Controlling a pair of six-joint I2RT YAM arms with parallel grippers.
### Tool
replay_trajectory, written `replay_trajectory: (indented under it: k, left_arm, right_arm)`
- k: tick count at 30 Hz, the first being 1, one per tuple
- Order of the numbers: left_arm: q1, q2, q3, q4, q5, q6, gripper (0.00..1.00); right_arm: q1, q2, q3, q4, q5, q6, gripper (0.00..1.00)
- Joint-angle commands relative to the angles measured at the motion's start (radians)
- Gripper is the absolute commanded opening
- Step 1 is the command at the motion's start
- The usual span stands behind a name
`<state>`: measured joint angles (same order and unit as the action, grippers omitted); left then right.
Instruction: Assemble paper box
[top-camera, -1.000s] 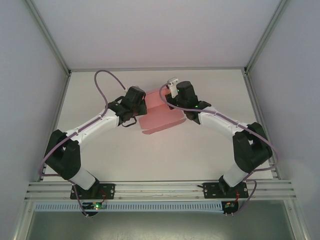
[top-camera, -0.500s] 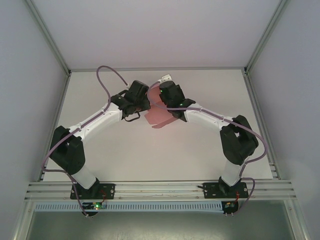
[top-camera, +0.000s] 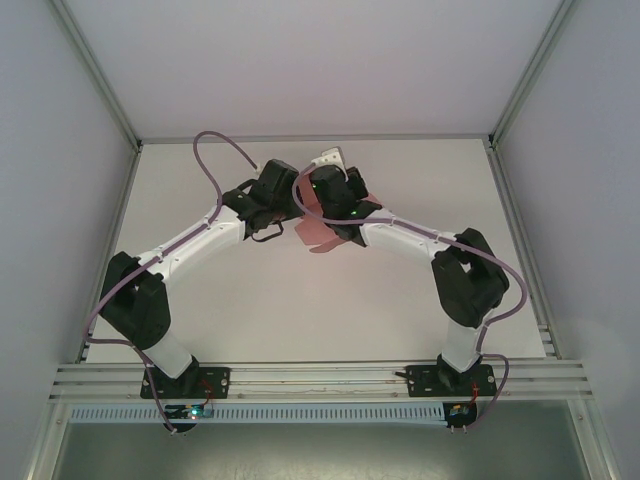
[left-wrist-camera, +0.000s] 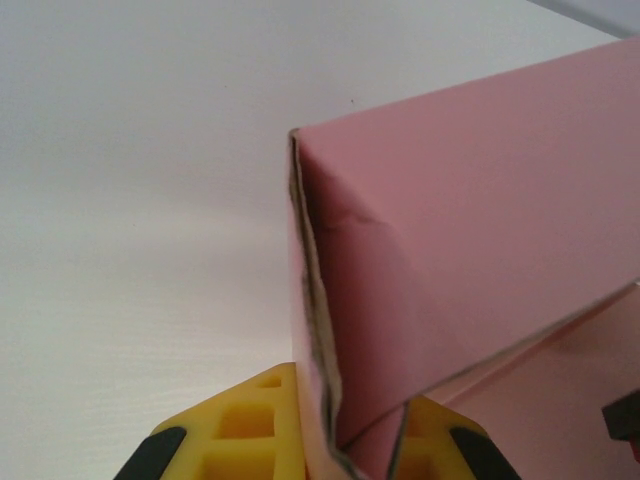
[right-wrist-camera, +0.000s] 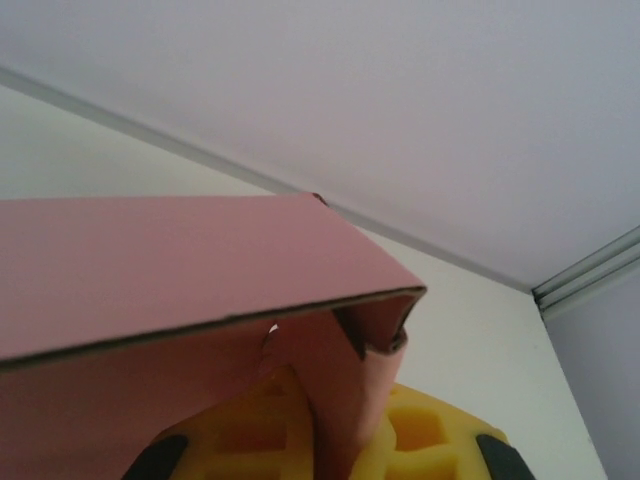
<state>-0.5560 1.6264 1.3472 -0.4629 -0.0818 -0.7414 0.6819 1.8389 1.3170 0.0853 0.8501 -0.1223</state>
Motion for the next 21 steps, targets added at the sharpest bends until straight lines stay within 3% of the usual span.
replay_trajectory:
  k: [1, 5, 10, 13, 17, 21]
  left_arm:
    - [0.007, -0.085, 0.018, -0.227, -0.132, -0.027, 0.0]
    - [0.007, -0.083, 0.015, -0.234, -0.132, -0.03, 0.0]
    - [0.007, -0.079, 0.018, -0.231, -0.136, -0.031, 0.0]
    - [0.007, -0.071, 0.02, -0.222, -0.123, -0.031, 0.0]
    - [0.007, -0.056, 0.024, -0.213, -0.117, -0.031, 0.0]
    - [0.007, -0.059, 0.007, -0.156, -0.073, -0.026, 0.0]
  right_arm:
    - [-0.137, 0.078, -0.028, -0.133, 0.446, -0.089, 0.0]
    - [-0.145, 0.104, -0.011, -0.116, 0.565, -0.105, 0.0]
    - [-0.139, 0.072, -0.045, -0.096, 0.46, -0.046, 0.0]
    - [-0.12, 0.075, -0.075, 0.035, 0.434, -0.142, 0.0]
    - [-0.093, -0.004, -0.141, 0.061, 0.098, -0.084, 0.1]
    - [-0.082, -0.107, -0.261, 0.199, -0.224, -0.038, 0.25]
